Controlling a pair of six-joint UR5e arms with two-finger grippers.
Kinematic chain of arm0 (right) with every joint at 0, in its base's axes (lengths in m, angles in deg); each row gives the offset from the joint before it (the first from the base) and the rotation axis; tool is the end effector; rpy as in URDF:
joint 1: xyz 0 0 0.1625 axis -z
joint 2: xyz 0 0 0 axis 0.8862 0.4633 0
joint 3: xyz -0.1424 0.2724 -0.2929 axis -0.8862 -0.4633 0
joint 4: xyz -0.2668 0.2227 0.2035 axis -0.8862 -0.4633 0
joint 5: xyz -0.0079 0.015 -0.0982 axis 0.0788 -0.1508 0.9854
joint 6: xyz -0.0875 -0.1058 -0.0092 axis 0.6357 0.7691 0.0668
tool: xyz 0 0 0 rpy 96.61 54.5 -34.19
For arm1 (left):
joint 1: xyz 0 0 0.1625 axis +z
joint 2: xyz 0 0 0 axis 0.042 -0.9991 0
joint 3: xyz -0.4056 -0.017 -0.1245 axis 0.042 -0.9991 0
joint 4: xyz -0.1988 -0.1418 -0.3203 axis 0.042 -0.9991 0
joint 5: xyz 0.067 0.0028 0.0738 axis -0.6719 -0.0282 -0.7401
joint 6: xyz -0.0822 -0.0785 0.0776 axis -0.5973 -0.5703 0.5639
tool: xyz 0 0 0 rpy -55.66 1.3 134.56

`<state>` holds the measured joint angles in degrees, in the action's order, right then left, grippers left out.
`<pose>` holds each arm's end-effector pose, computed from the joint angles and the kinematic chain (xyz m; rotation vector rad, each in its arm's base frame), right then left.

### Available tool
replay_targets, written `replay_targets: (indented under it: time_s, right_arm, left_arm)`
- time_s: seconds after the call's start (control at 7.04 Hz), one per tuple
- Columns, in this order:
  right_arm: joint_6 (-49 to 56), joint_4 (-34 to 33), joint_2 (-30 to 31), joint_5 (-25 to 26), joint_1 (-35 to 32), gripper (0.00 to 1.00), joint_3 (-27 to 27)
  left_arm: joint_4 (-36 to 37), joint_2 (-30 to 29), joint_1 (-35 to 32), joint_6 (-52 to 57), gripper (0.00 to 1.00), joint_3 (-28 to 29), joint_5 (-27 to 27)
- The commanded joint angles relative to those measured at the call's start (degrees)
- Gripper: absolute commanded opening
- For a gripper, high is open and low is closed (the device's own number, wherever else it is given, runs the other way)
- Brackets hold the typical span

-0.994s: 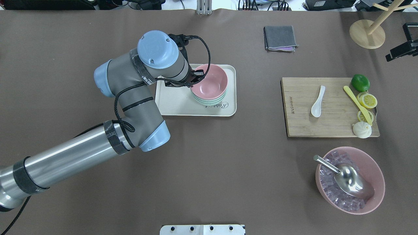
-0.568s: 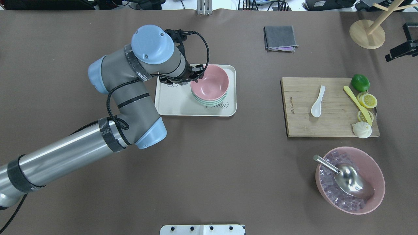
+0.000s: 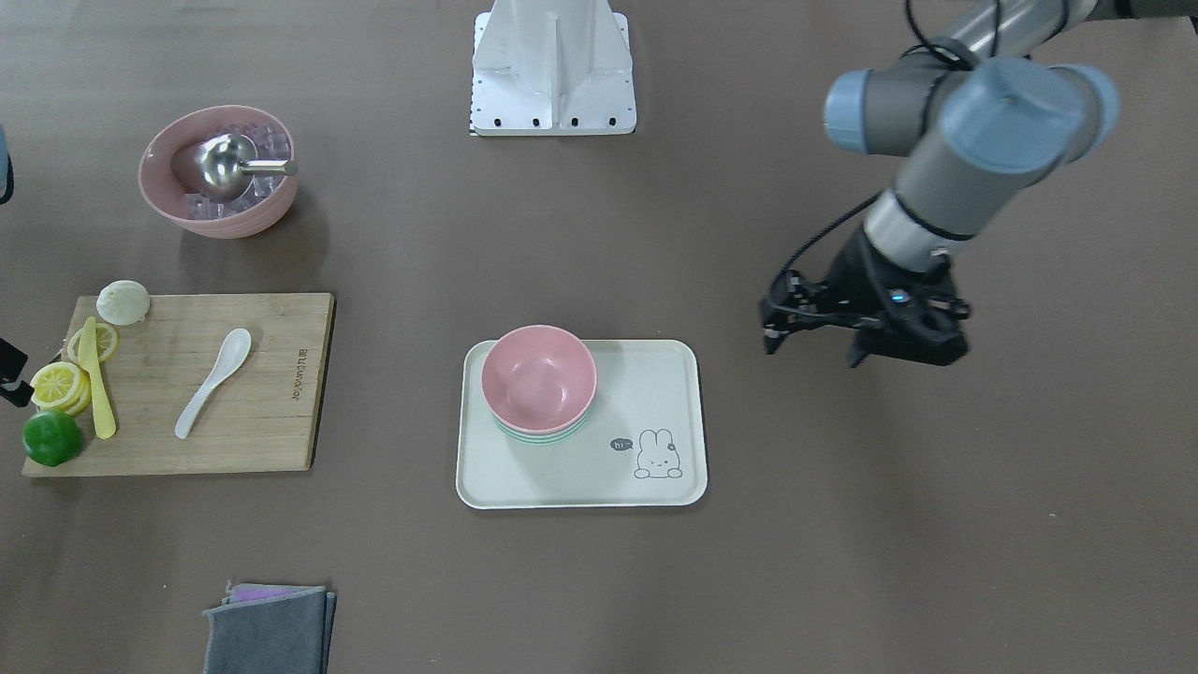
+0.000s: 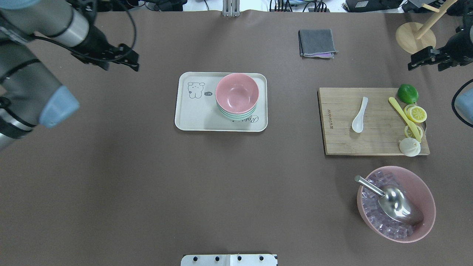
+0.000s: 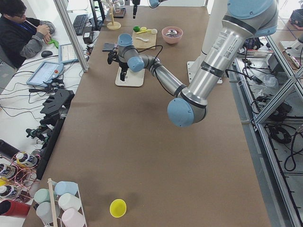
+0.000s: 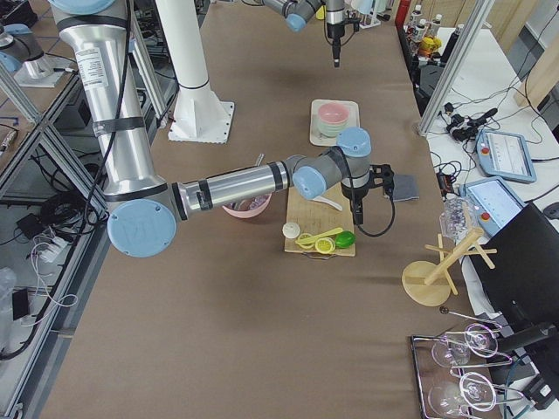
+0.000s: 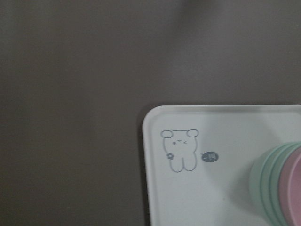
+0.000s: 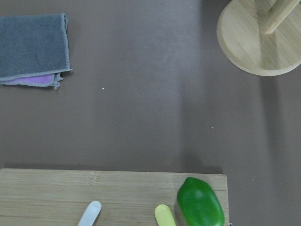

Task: Stack pink bowl on green and place spoon
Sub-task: 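Withdraw the left arm while the right arm reaches toward the cutting board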

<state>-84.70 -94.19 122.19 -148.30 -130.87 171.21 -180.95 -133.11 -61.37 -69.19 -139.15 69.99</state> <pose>-0.1679 -0.5727 0.5047 0.2111 -0.8108 0.0999 0.2902 -0.5803 0.3329 0.2568 0.9422 0.0915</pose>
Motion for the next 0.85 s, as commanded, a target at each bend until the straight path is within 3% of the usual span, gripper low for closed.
replay_targets:
  time_s: [0.0, 0.28, 0.43, 0.57, 0.71]
  right_arm:
    - [-8.3, 0.0, -0.1, 4.1, 4.6, 0.98, 2.0]
    - [-11.7, 0.1, -0.1, 6.8, 7.5, 0.99, 2.4]
    - [-12.1, 0.1, -0.1, 6.9, 8.1, 0.99, 2.4]
    - [-12.8, 0.1, 0.0, 7.9, 9.2, 0.99, 2.4]
    - [-15.4, 0.1, 0.1, 9.9, 11.3, 0.99, 2.4]
  left_arm:
    - [9.2, 8.7, -12.3, 27.8, 0.98, -2.2, 3.1]
    - [17.6, 13.9, -22.7, 50.6, 0.98, -1.8, 3.2]
    - [18.7, 18.0, -27.2, 55.6, 0.98, -0.6, 3.4]
    - [17.8, 22.2, -29.2, 56.0, 0.98, 4.0, 2.8]
    - [13.9, 22.6, -30.0, 55.9, 0.98, 7.0, 3.3]
